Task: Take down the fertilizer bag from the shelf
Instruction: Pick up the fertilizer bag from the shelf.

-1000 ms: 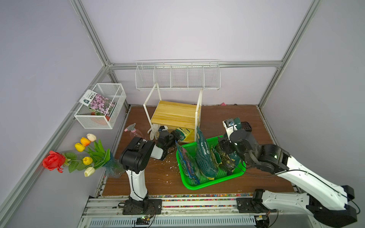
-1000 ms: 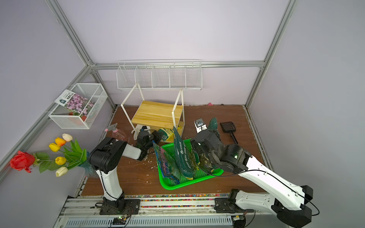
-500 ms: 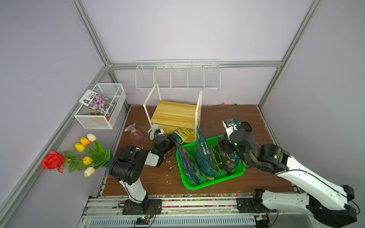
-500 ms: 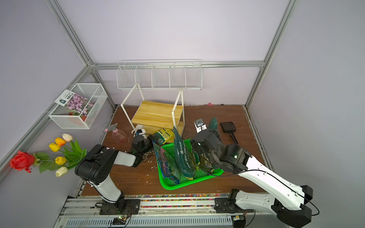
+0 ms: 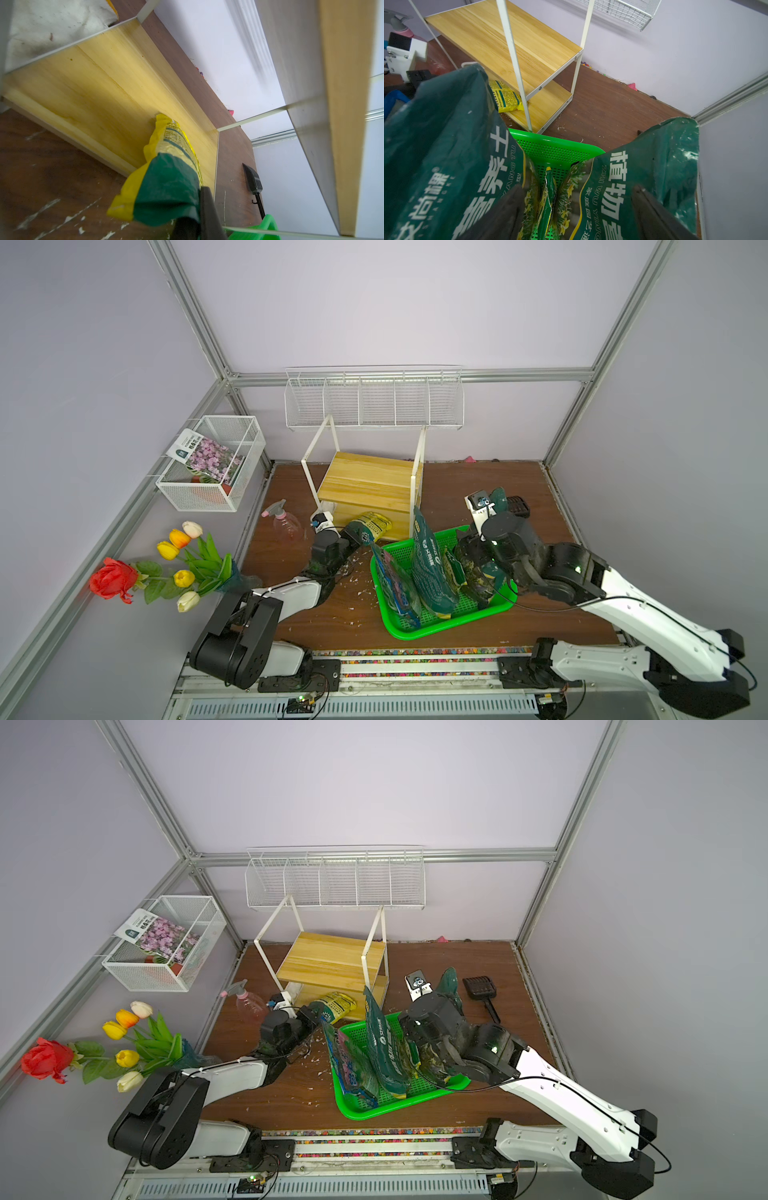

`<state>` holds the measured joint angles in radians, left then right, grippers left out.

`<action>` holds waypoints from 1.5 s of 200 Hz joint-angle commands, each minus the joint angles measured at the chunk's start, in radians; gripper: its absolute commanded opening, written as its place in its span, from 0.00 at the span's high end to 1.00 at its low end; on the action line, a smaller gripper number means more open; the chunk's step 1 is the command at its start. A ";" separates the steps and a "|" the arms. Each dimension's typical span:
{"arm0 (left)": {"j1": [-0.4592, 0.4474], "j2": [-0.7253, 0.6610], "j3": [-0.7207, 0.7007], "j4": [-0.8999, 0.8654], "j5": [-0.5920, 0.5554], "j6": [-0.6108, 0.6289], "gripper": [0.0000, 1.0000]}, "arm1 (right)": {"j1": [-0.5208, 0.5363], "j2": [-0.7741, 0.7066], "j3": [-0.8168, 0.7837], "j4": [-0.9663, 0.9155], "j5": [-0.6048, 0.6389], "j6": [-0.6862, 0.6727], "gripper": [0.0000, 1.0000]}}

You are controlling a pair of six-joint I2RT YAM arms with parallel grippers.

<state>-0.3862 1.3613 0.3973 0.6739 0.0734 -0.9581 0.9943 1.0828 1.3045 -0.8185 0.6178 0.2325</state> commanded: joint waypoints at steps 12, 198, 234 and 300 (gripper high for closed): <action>0.003 -0.114 0.009 -0.068 -0.020 0.059 1.00 | 0.003 0.011 0.036 0.023 -0.039 -0.064 0.17; 0.002 -0.772 0.318 -0.797 0.085 0.084 1.00 | 0.288 0.332 0.300 0.270 -0.170 -0.452 0.14; 0.003 -0.758 0.360 -0.721 0.172 -0.002 1.00 | 0.298 0.407 0.326 0.364 -0.186 -0.504 0.12; -0.021 -0.748 0.375 -0.700 0.213 -0.043 1.00 | 0.297 0.527 0.438 0.390 -0.225 -0.527 0.13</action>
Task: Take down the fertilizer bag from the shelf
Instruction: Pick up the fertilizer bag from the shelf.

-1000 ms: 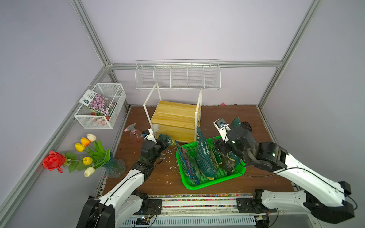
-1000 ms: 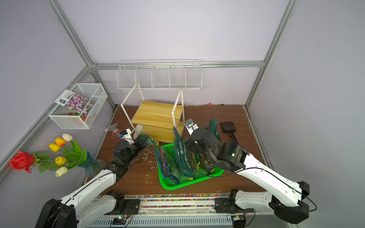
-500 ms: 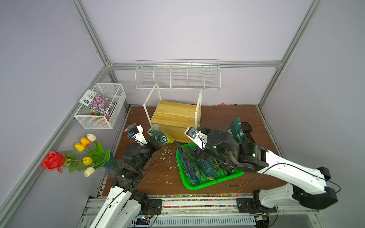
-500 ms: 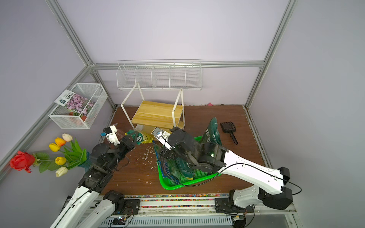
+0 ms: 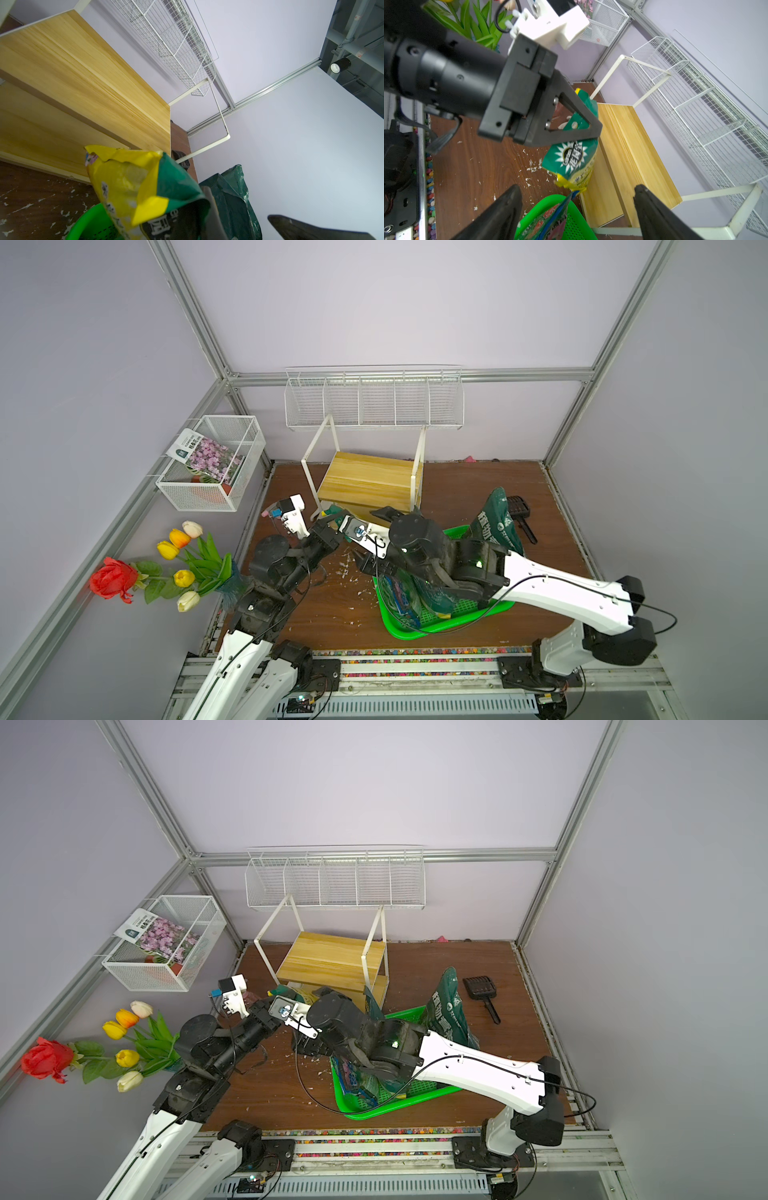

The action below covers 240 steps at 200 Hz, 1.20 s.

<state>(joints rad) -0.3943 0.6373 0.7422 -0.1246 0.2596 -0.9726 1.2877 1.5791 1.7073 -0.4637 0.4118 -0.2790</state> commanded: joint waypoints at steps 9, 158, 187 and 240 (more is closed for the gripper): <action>-0.014 -0.030 0.028 0.102 0.027 -0.032 1.00 | 0.004 0.047 0.045 0.036 -0.002 -0.015 0.14; -0.014 -0.062 0.033 0.089 0.026 -0.032 1.00 | -0.007 0.181 0.186 -0.013 0.152 -0.001 0.75; -0.014 -0.054 0.031 0.097 0.026 -0.035 1.00 | -0.007 0.176 0.187 -0.028 0.139 -0.001 0.90; -0.014 -0.014 0.054 0.125 0.030 -0.038 0.30 | -0.007 0.168 0.184 -0.047 0.148 -0.001 1.00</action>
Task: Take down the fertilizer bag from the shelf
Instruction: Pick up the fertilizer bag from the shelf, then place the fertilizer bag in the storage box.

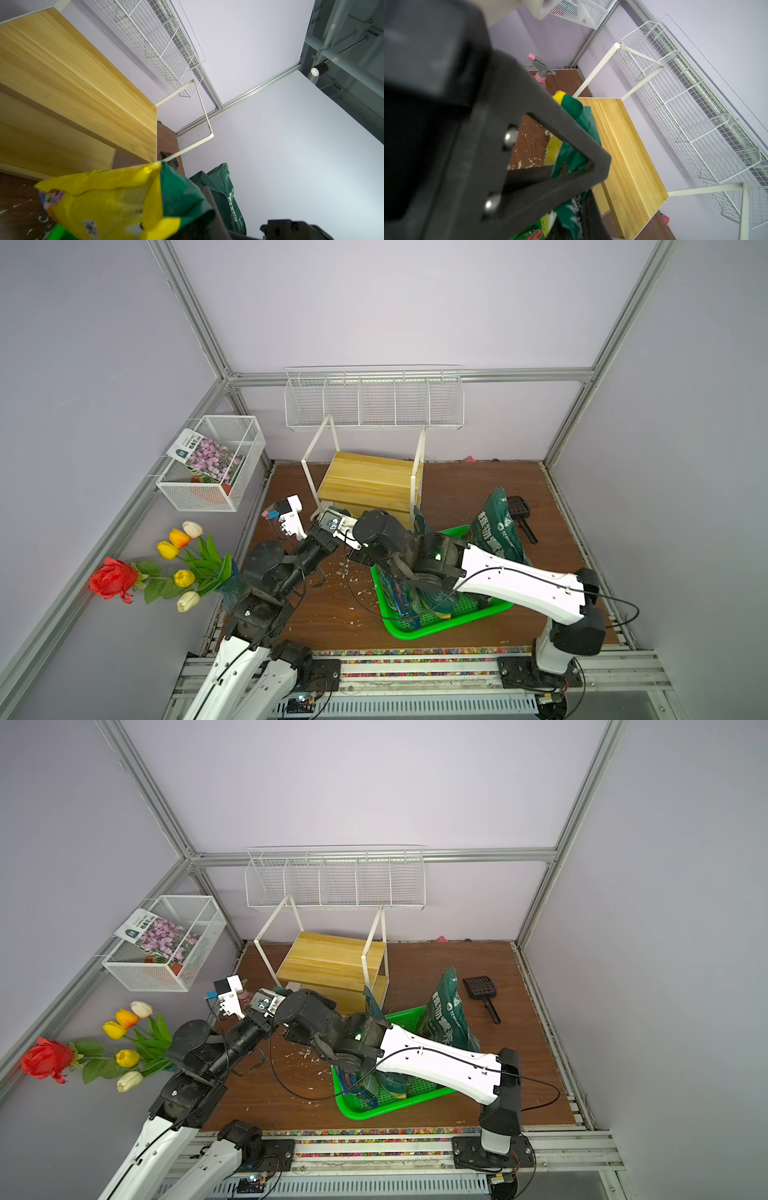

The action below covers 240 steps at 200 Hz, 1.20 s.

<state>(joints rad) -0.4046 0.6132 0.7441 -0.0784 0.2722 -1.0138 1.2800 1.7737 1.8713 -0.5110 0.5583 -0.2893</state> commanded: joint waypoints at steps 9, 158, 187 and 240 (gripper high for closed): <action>-0.004 0.011 0.059 0.074 0.006 0.007 0.10 | 0.000 -0.028 0.020 0.000 0.003 0.009 1.00; -0.003 -0.084 0.028 -0.001 -0.256 0.130 0.01 | -0.006 -0.278 -0.096 0.072 0.092 -0.011 1.00; -0.004 -0.051 -0.011 0.015 -0.233 0.102 0.00 | -0.006 -0.359 -0.123 0.063 0.105 0.082 1.00; -0.003 -0.020 -0.062 0.053 -0.211 0.065 0.01 | 0.031 -0.431 -0.153 0.006 0.318 0.147 1.00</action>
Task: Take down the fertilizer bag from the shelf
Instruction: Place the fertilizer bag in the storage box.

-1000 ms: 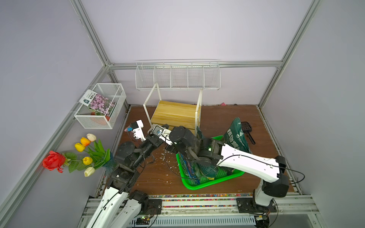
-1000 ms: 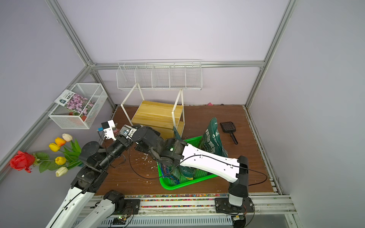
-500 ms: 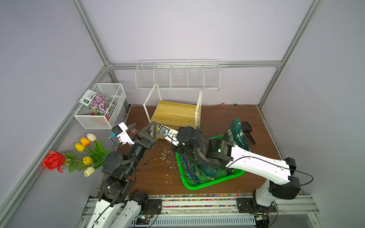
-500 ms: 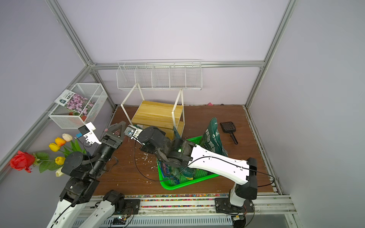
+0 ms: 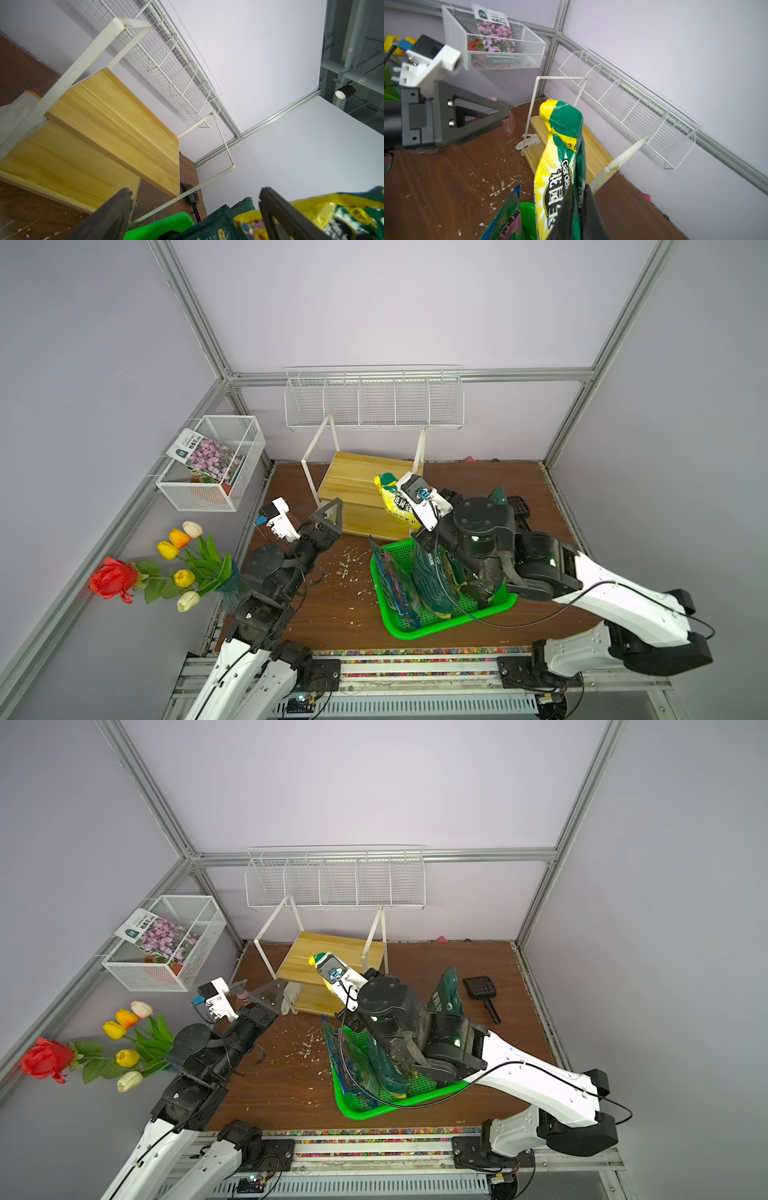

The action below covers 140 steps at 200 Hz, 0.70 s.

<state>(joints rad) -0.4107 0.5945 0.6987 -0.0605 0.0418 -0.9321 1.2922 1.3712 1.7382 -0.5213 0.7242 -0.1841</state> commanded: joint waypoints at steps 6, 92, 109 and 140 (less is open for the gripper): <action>0.003 0.000 -0.019 0.036 0.018 -0.017 0.00 | 0.018 -0.038 -0.022 0.005 0.176 0.043 1.00; 0.002 0.026 -0.057 0.069 0.035 -0.040 0.00 | 0.017 -0.263 -0.247 -0.008 0.374 0.075 1.00; 0.003 0.036 -0.057 0.078 0.043 -0.045 0.01 | 0.010 -0.282 -0.287 -0.052 0.378 0.135 1.00; 0.003 0.046 -0.053 0.082 0.058 -0.054 0.01 | -0.025 -0.323 -0.356 -0.161 0.367 0.295 1.00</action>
<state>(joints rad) -0.4107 0.6399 0.6483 -0.0032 0.0761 -0.9726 1.2884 1.0882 1.4284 -0.6304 1.0721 -0.0475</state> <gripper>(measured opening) 0.994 0.091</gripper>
